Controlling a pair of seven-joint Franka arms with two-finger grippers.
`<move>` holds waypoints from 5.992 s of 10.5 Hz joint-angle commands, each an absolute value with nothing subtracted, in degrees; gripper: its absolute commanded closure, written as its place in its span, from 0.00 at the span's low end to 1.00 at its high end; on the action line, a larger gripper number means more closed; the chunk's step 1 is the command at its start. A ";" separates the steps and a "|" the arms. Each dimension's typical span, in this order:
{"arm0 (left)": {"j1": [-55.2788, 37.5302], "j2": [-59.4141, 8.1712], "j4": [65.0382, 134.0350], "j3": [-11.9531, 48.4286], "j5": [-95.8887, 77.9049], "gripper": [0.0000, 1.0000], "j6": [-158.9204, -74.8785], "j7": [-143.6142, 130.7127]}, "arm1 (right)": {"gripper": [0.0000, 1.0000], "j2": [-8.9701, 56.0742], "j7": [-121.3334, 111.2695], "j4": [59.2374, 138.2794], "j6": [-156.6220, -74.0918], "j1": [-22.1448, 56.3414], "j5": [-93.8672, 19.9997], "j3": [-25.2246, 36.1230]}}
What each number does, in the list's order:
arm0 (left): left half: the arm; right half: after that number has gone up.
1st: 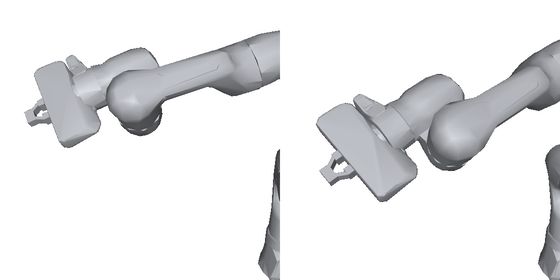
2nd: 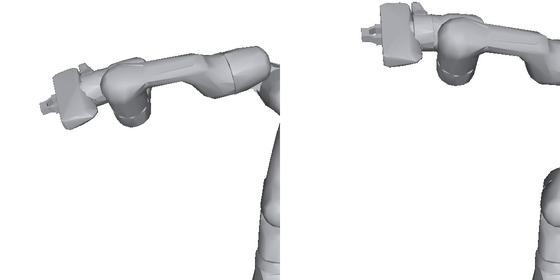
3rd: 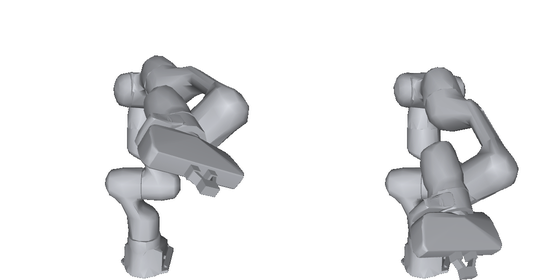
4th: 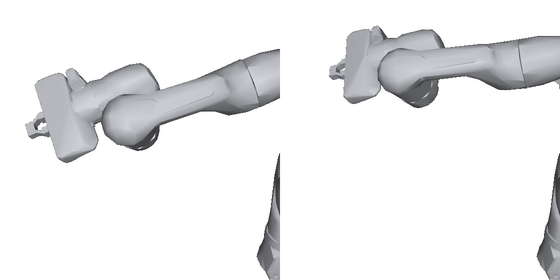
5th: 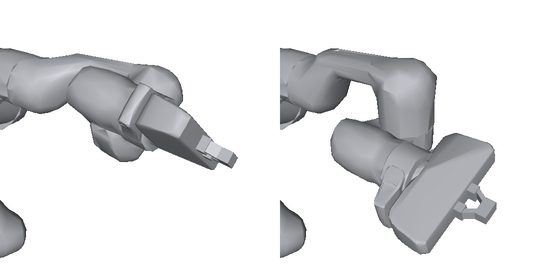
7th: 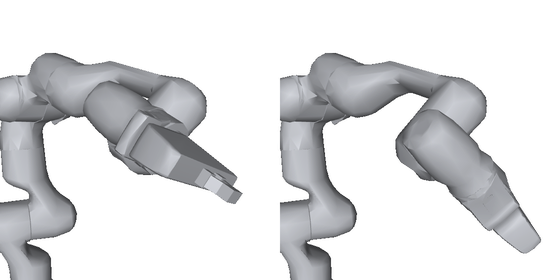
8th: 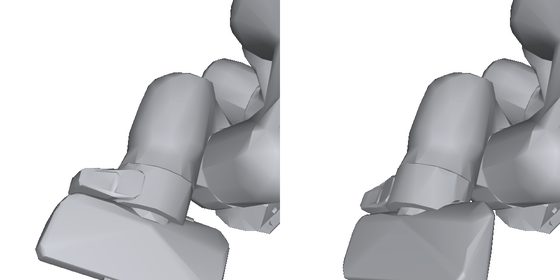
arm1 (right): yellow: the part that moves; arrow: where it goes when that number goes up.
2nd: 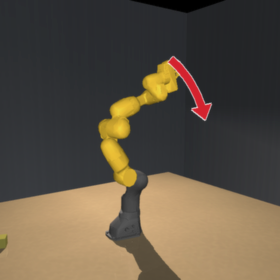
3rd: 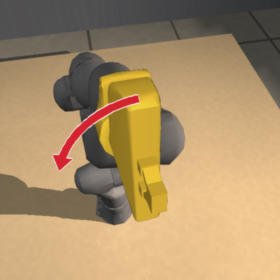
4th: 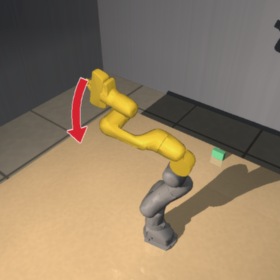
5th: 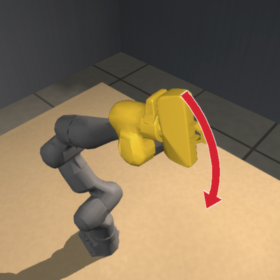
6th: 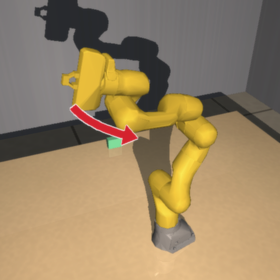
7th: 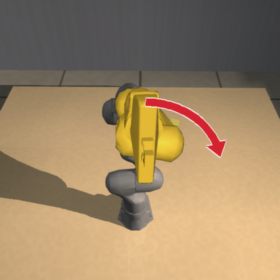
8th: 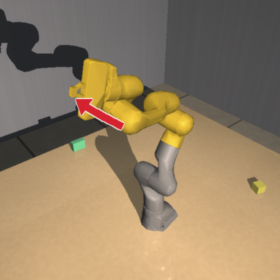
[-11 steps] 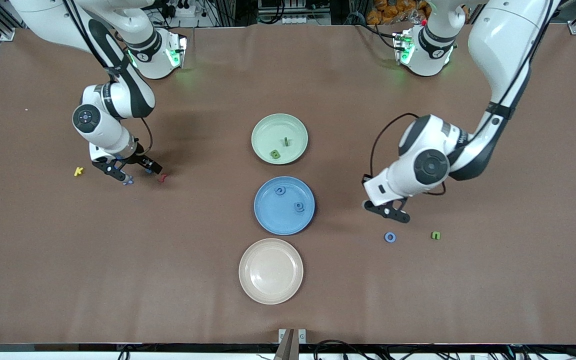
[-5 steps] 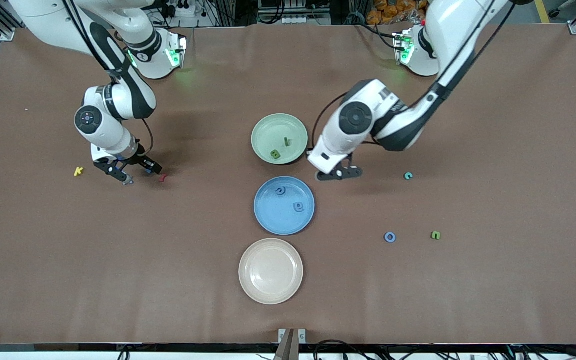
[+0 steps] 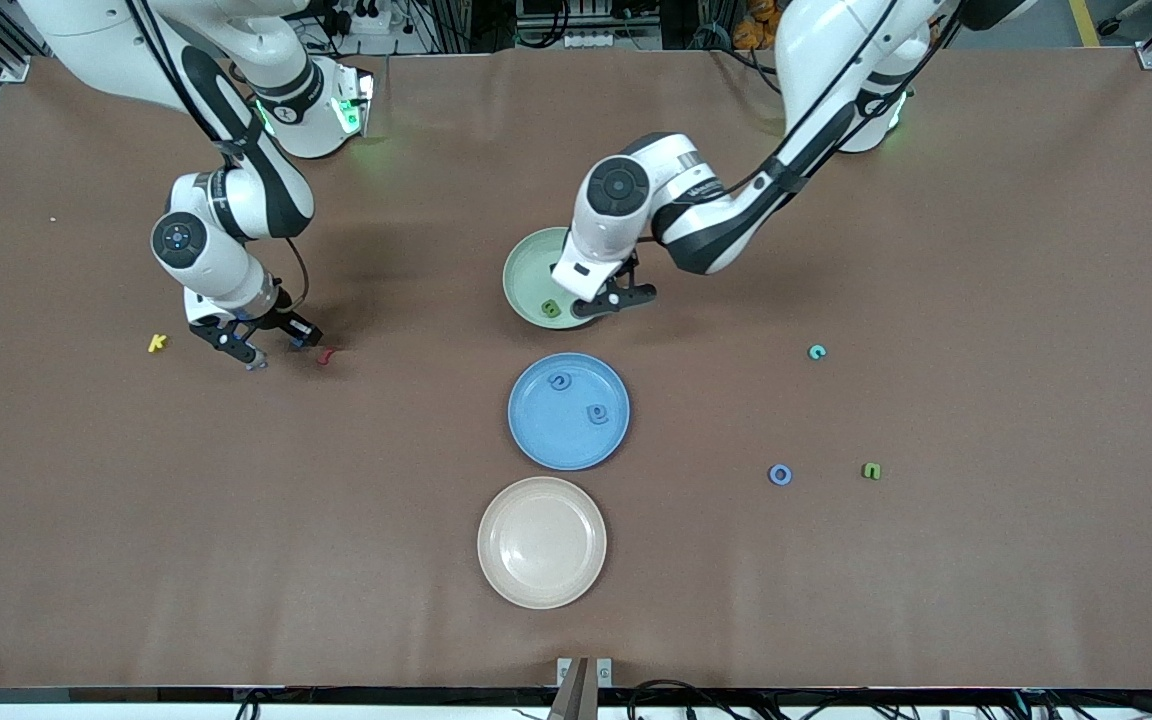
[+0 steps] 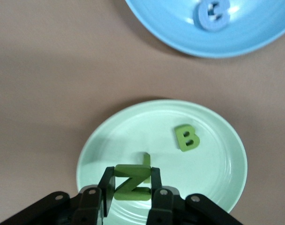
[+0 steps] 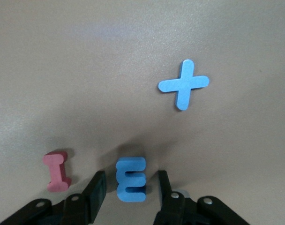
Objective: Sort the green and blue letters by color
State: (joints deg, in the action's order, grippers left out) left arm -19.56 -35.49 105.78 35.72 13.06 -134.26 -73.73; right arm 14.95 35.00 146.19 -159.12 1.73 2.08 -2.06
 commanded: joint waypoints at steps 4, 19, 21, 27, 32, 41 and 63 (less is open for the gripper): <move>-25.66 -38.50 102.48 32.26 18.01 0.00 -136.14 -78.75 | 0.88 14.24 33.24 146.69 -157.86 1.32 2.64 -2.29; 11.14 -33.39 103.18 32.26 27.75 0.00 -132.89 -22.87 | 0.97 27.65 35.86 105.16 -139.39 23.61 1.41 -5.89; 13.88 -34.37 103.88 32.26 29.18 0.00 -133.50 -21.98 | 0.97 33.72 38.13 97.94 -139.31 28.11 1.84 -5.89; 19.76 -34.01 107.93 32.34 37.43 0.06 -137.20 -21.88 | 0.85 38.50 39.20 90.88 -140.19 36.38 2.11 -5.89; 25.21 -37.34 107.93 32.52 37.62 0.15 -143.07 -12.51 | 0.00 36.66 36.76 91.40 -139.40 32.89 2.20 -5.71; 25.14 -41.48 103.98 32.61 36.04 0.34 -144.58 -9.58 | 0.00 20.58 26.55 113.79 -135.52 6.00 3.95 -5.89; 24.70 -44.04 100.99 33.22 34.10 1.00 -143.97 -6.32 | 0.00 14.85 66.36 145.28 -164.27 -10.11 4.13 -4.75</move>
